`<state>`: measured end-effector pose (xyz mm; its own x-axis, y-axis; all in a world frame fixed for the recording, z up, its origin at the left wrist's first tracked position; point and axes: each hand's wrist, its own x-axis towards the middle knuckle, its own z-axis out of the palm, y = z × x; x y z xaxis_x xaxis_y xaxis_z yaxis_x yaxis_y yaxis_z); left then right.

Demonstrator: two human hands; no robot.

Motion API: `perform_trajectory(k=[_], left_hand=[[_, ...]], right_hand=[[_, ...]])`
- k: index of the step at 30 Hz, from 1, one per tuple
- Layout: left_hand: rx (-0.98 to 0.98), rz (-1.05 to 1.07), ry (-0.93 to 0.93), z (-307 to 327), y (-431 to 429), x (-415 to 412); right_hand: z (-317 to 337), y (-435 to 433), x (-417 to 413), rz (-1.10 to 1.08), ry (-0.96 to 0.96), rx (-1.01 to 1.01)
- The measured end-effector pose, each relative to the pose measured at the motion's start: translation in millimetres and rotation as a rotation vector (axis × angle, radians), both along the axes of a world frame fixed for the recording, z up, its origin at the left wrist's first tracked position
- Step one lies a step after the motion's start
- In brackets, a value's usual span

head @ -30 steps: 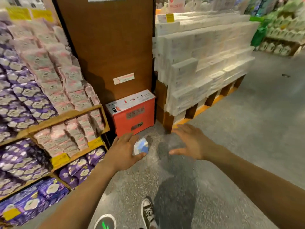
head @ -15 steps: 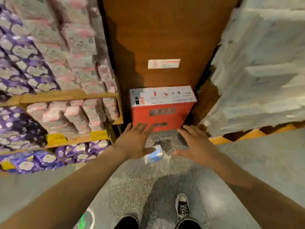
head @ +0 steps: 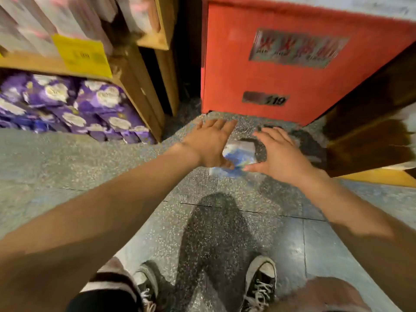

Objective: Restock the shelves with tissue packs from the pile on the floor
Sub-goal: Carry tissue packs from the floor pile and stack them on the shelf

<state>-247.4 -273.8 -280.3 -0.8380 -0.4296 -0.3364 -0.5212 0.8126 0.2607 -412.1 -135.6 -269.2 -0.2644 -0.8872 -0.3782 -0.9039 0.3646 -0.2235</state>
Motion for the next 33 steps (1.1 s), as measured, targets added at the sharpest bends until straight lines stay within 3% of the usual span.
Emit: perform_trajectory(k=[4, 10, 18, 24, 33], left_hand=[[0.007, 0.012, -0.062, -104, -4, -19], [0.096, 0.040, -0.124, -193, -8, -35], [0.090, 0.039, -0.007, -191, -26, -37], [0.089, 0.077, 0.144, -74, -32, -4], [0.220, 0.251, 0.555, 252, -36, 104]], right_hand=[[-105, -12, -17, -0.004, -0.042, 0.057], [-189, -36, -33, 0.046, -0.016, 0.159], [-194, -43, -39, 0.051, -0.087, 0.020], [-68, -50, -26, 0.100, -0.098, -0.041], [288, -57, 41, 0.113, -0.141, -0.168]])
